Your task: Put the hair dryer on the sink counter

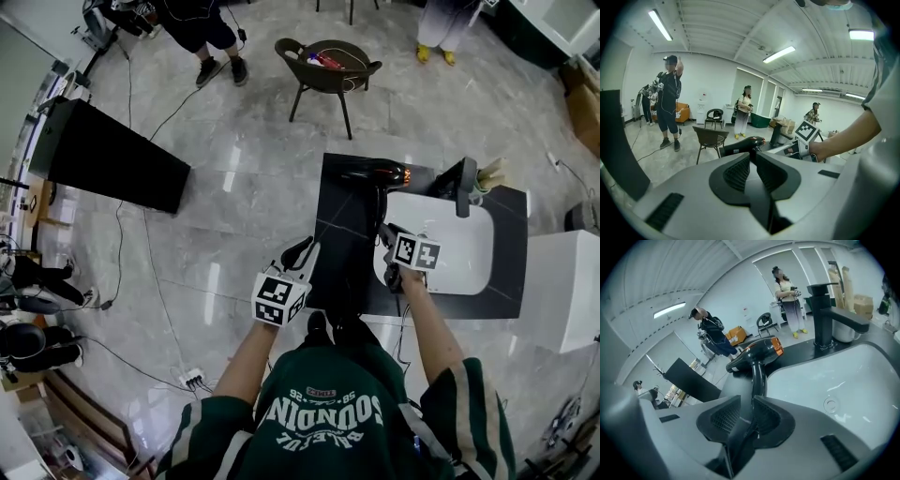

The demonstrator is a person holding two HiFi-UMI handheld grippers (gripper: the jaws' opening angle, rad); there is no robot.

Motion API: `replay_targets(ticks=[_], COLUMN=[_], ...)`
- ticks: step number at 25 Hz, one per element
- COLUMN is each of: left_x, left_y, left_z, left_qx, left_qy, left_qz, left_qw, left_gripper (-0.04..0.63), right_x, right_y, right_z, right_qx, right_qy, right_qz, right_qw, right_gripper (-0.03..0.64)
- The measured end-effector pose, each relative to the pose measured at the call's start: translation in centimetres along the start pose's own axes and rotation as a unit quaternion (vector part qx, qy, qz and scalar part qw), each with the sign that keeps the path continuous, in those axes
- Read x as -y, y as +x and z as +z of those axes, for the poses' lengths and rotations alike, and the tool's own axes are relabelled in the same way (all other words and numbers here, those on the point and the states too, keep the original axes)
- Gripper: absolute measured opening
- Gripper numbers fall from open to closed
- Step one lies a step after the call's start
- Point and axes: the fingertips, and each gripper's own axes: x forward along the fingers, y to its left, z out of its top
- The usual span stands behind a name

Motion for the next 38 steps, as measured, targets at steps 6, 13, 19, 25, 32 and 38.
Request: replay_targets(ticks=[6, 13, 19, 25, 32, 38], left_x=[1.3, 3.1, 4.6, 6.0, 7.4, 7.6], left_y=[-2.2, -4.3, -5.4, -6.9, -8.3, -9.0], left_z=[0.0, -0.2, 0.5, 1.2, 1.6, 2.3], left_qx=[0.011, 0.024, 0.04, 0.052, 0.06, 0.069], left_qy=[0.009, 0.02, 0.036, 0.051, 0.07, 0.077], left_qz=[-0.005, -0.018, -0.032, -0.043, -0.056, -0.059], left_qw=[0.9999, 0.9994, 0.998, 0.9964, 0.9942, 0.9929], left_gripper=[0.054, 0.054, 0.054, 0.054, 0.054, 0.054], right_x=[-1.7, -4.6, -8.0, -11.4, -13.0, -13.7], right_y=[-3.5, -8.6, -13.0, -16.3, -19.5, -21.2], right_z=[-0.7, -0.9, -0.6, -1.2, -1.6, -1.2], right_qx=[0.048, 0.111, 0.162, 0.196, 0.227, 0.249], right_qy=[-0.018, -0.103, -0.16, -0.199, -0.219, -0.217], right_qz=[0.006, -0.016, -0.019, -0.015, -0.022, -0.027], right_qw=[0.999, 0.988, 0.974, 0.96, 0.949, 0.943], right_gripper=[0.049, 0.044, 0.044, 0.044, 0.044, 0.043])
